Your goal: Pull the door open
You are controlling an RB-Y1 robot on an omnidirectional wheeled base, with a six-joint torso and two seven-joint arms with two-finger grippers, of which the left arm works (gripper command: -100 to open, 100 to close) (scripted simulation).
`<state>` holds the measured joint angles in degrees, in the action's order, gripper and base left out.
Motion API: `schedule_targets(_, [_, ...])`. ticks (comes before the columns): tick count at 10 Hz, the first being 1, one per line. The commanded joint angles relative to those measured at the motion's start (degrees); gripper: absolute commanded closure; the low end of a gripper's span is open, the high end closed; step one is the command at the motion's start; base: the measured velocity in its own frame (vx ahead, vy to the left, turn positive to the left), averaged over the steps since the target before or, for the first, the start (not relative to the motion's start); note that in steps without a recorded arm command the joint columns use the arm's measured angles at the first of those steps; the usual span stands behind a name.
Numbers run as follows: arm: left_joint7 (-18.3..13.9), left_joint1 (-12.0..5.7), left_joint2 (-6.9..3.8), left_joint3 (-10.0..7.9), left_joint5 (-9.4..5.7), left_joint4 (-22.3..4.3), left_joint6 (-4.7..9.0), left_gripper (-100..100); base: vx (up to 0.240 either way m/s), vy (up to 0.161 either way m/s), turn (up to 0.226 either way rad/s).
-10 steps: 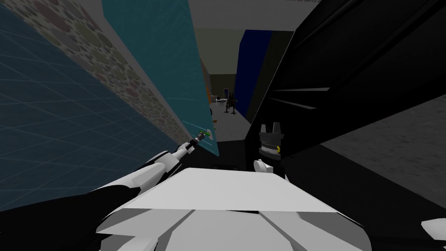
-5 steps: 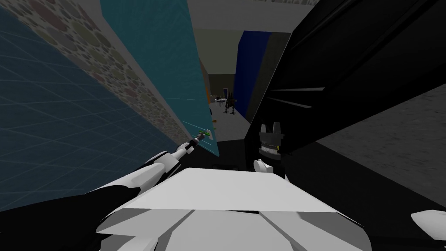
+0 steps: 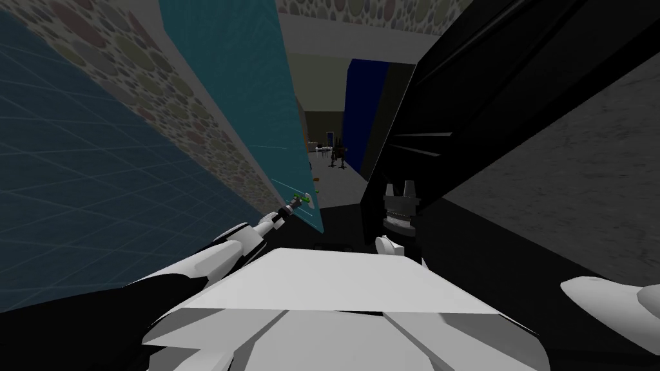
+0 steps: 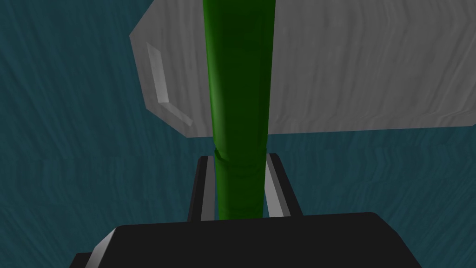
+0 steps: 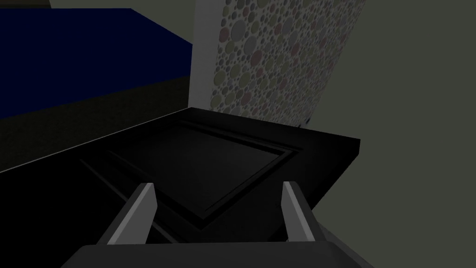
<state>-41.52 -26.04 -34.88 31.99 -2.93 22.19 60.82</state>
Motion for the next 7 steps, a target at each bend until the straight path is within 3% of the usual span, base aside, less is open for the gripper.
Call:
schedule_targets(1, [-0.96, 0.64, -1.56, 1.48, -0.63, 0.23, 2.17, 100, -0.183, 0.137, -0.189])
schedule_targets(2, [-0.96, 0.64, -1.56, 1.48, -0.63, 0.23, 2.17, 100, -0.143, 0.110, -0.071])
schedule_targets(4, [-1.75, 0.83, -2.53, 2.97, -1.09, -0.59, 4.43, 100, -0.131, 0.112, -0.096])
schedule_targets(5, [-1.85, 0.85, -2.65, 3.15, -1.15, -0.69, 4.70, 100, -0.114, 0.098, -0.048])
schedule_targets(6, [-1.58, 1.42, -2.91, 2.84, -1.17, 0.82, 3.57, 100, -0.042, 0.044, -0.005])
schedule_targets(7, [-1.70, 1.74, -3.16, 3.14, -1.26, 0.64, 4.15, 100, -0.101, 0.098, -0.152])
